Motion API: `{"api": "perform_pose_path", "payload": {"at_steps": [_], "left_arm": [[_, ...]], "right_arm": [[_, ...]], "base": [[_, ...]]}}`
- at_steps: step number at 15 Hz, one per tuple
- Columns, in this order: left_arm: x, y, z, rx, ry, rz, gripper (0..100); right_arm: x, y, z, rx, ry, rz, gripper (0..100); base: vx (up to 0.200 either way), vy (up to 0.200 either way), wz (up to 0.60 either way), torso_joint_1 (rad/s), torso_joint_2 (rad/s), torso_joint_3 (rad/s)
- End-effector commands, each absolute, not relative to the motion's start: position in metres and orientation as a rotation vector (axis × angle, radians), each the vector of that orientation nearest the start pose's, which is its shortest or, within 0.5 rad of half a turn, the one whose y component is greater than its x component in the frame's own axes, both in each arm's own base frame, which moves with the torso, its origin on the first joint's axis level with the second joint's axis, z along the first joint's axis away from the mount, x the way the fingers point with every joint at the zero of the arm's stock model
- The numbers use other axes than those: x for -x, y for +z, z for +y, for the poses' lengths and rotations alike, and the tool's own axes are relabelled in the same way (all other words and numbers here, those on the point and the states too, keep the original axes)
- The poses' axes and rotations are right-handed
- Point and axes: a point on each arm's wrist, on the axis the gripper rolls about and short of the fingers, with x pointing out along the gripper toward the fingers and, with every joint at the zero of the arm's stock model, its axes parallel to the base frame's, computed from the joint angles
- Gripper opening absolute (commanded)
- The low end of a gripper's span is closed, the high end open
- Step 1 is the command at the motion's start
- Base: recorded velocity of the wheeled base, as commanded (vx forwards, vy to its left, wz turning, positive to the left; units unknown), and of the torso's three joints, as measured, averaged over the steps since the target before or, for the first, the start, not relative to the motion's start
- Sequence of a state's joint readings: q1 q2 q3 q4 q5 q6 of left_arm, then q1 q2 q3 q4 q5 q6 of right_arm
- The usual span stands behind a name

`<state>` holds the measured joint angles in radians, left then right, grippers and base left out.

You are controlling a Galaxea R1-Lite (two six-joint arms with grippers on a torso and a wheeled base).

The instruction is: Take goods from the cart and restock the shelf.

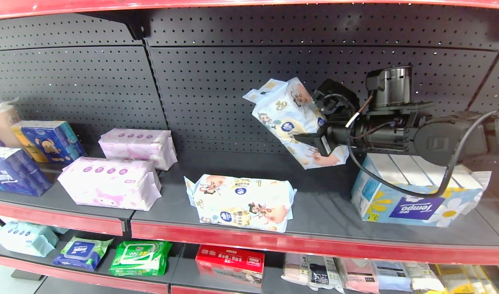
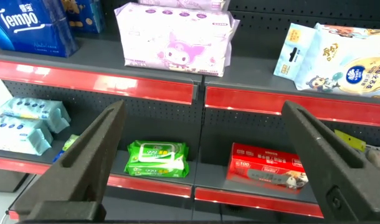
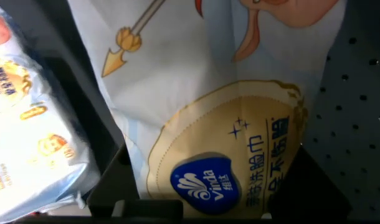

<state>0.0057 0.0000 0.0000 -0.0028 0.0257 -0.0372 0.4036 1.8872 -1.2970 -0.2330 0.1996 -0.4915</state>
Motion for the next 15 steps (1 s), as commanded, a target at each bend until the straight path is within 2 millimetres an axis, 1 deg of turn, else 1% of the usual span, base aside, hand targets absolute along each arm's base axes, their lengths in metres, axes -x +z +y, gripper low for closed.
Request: {"api": "perform_pose_path", "payload": {"at_steps": [1, 2, 5, 7, 10, 12, 14, 15], "left_arm": [[0.023, 0.076, 0.000, 0.038, 0.032, -0.004, 100], [0.023, 0.076, 0.000, 0.037, 0.034, -0.004, 100], [0.023, 0.076, 0.000, 0.038, 0.032, -0.004, 100], [0.023, 0.076, 0.000, 0.037, 0.032, -0.004, 100], [0.023, 0.076, 0.000, 0.038, 0.032, -0.004, 100], [0.023, 0.076, 0.000, 0.038, 0.032, -0.004, 100], [0.023, 0.076, 0.000, 0.038, 0.032, -0.004, 100], [0.023, 0.076, 0.000, 0.037, 0.032, -0.004, 100]], "right_arm": [[-0.353, 0.210, 0.149, 0.502, 0.686, 0.211, 0], [-0.356, 0.209, 0.147, 0.495, 0.703, 0.211, 0], [-0.361, 0.203, 0.134, 0.468, 0.740, 0.231, 0], [-0.363, 0.200, 0.130, 0.449, 0.780, 0.232, 0], [-0.366, 0.192, 0.133, 0.429, 0.832, 0.245, 0], [-0.367, 0.191, 0.134, 0.419, 0.858, 0.241, 0], [-0.372, 0.188, 0.129, 0.415, 0.847, 0.250, 0], [-0.375, 0.186, 0.122, 0.410, 0.833, 0.259, 0]], "base": [[0.000, 0.000, 0.00, 0.000, 0.00, 0.000], [0.000, 0.000, 0.00, 0.000, 0.00, 0.000], [0.000, 0.000, 0.00, 0.000, 0.00, 0.000], [0.000, 0.000, 0.00, 0.000, 0.00, 0.000], [0.000, 0.000, 0.00, 0.000, 0.00, 0.000], [0.000, 0.000, 0.00, 0.000, 0.00, 0.000], [0.000, 0.000, 0.00, 0.000, 0.00, 0.000], [0.000, 0.000, 0.00, 0.000, 0.00, 0.000]]}}
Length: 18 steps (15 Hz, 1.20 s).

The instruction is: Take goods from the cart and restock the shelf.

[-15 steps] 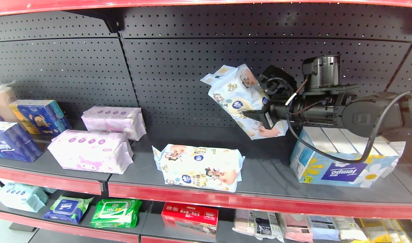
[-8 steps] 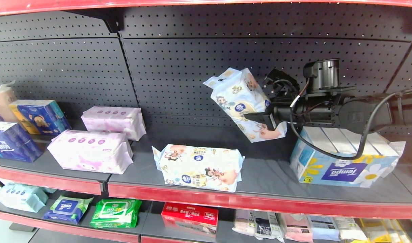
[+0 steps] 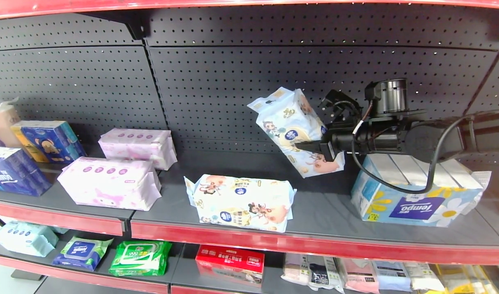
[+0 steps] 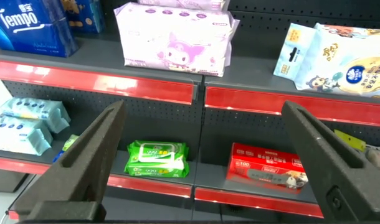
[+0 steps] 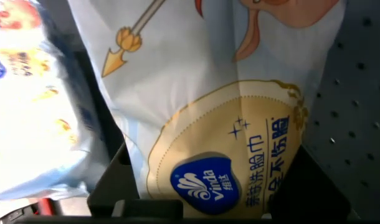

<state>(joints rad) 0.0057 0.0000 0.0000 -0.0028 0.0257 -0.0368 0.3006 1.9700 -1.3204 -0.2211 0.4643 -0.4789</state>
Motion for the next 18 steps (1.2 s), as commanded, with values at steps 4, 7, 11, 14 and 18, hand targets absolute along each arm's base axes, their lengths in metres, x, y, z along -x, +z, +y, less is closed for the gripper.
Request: {"api": "perform_pose_path", "payload": {"at_steps": [4, 7, 11, 14, 18], "left_arm": [[0.023, 0.076, 0.000, 0.038, 0.032, -0.004, 100], [0.023, 0.076, 0.000, 0.038, 0.032, -0.004, 100], [0.023, 0.076, 0.000, 0.037, 0.032, -0.004, 100], [0.023, 0.076, 0.000, 0.038, 0.032, -0.004, 100], [0.023, 0.076, 0.000, 0.038, 0.032, -0.004, 100]], "right_arm": [[-0.388, 0.178, 0.111, 0.391, 0.803, 0.280, 0], [-0.395, 0.175, 0.108, 0.321, 0.794, 0.305, 0], [-0.400, 0.166, 0.109, 0.314, 0.792, 0.329, 0], [-0.404, 0.164, 0.111, 0.314, 0.795, 0.328, 0], [-0.405, 0.166, 0.116, 0.321, 0.814, 0.312, 0]], "base": [[0.000, 0.000, 0.00, 0.000, 0.00, 0.000], [0.000, 0.000, 0.00, 0.000, 0.00, 0.000], [0.000, 0.000, 0.00, 0.000, 0.00, 0.000], [0.000, 0.000, 0.00, 0.000, 0.00, 0.000], [0.000, 0.000, 0.00, 0.000, 0.00, 0.000]]}}
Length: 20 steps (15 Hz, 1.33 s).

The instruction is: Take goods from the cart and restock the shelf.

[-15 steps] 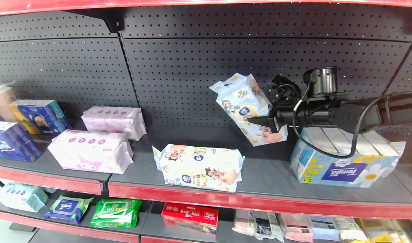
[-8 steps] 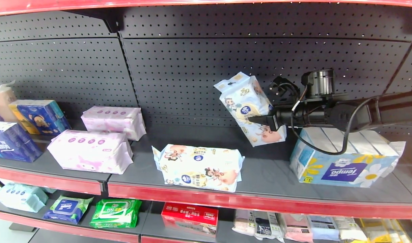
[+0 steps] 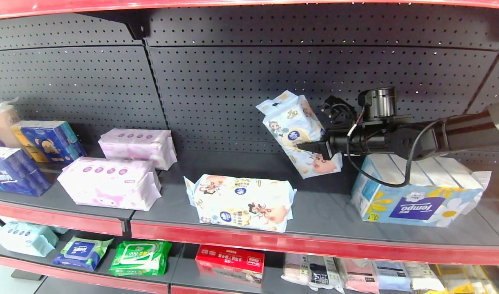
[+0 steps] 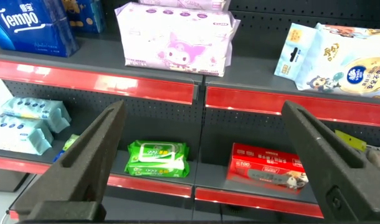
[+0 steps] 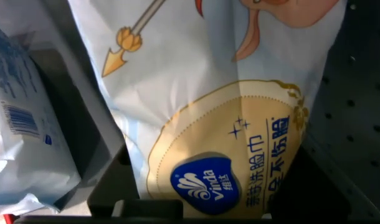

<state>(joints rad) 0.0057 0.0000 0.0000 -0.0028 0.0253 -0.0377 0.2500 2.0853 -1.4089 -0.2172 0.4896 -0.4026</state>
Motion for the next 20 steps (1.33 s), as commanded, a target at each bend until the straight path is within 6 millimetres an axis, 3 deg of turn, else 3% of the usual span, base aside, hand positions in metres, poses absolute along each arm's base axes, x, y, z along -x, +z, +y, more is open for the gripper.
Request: {"api": "perform_pose_path", "payload": {"at_steps": [1, 9, 20], "left_arm": [[0.023, 0.076, 0.000, 0.038, 0.032, -0.004, 100], [0.023, 0.076, 0.000, 0.038, 0.032, -0.004, 100], [0.023, 0.076, 0.000, 0.038, 0.032, -0.004, 100]], "right_arm": [[-0.406, 0.163, 0.117, 0.318, 0.818, 0.318, 0], [-0.417, 0.166, 0.121, 0.321, 0.807, 0.323, 0], [-0.422, 0.164, 0.146, 0.330, 0.859, 0.365, 0]], "base": [[0.000, 0.000, 0.00, 0.000, 0.00, 0.000], [0.000, 0.000, 0.00, 0.000, 0.00, 0.000], [0.000, 0.000, 0.00, 0.000, 0.00, 0.000]]}}
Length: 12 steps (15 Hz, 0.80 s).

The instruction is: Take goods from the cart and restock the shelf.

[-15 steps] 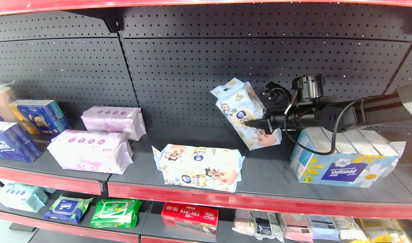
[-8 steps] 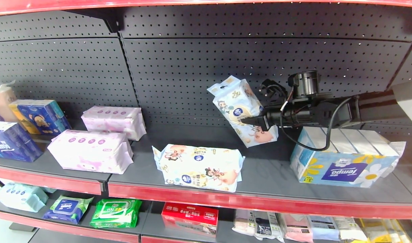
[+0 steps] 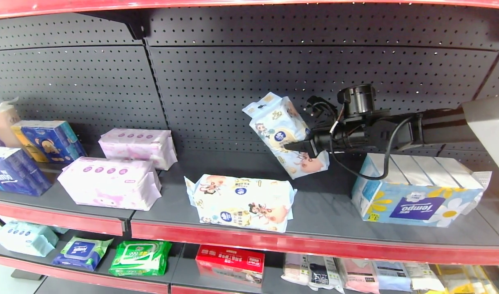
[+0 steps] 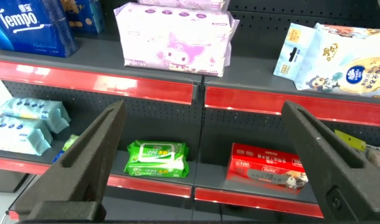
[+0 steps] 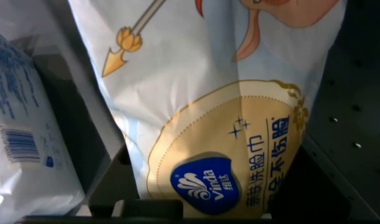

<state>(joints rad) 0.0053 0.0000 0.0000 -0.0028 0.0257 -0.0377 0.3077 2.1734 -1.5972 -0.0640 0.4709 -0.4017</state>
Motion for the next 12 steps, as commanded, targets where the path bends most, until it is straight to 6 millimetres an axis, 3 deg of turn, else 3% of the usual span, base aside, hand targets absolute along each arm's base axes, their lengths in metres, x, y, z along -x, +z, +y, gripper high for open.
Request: {"api": "perform_pose_path", "payload": {"at_steps": [1, 12], "left_arm": [[0.023, 0.076, 0.000, 0.038, 0.032, -0.004, 100], [0.023, 0.076, 0.000, 0.037, 0.032, -0.004, 100]], "right_arm": [[-0.422, 0.162, 0.148, 0.331, 0.864, 0.369, 0], [-0.418, 0.158, 0.161, 0.353, 0.898, 0.370, 0]], "base": [[0.000, 0.000, 0.00, 0.000, 0.00, 0.000], [0.000, 0.000, 0.00, 0.000, 0.00, 0.000]]}}
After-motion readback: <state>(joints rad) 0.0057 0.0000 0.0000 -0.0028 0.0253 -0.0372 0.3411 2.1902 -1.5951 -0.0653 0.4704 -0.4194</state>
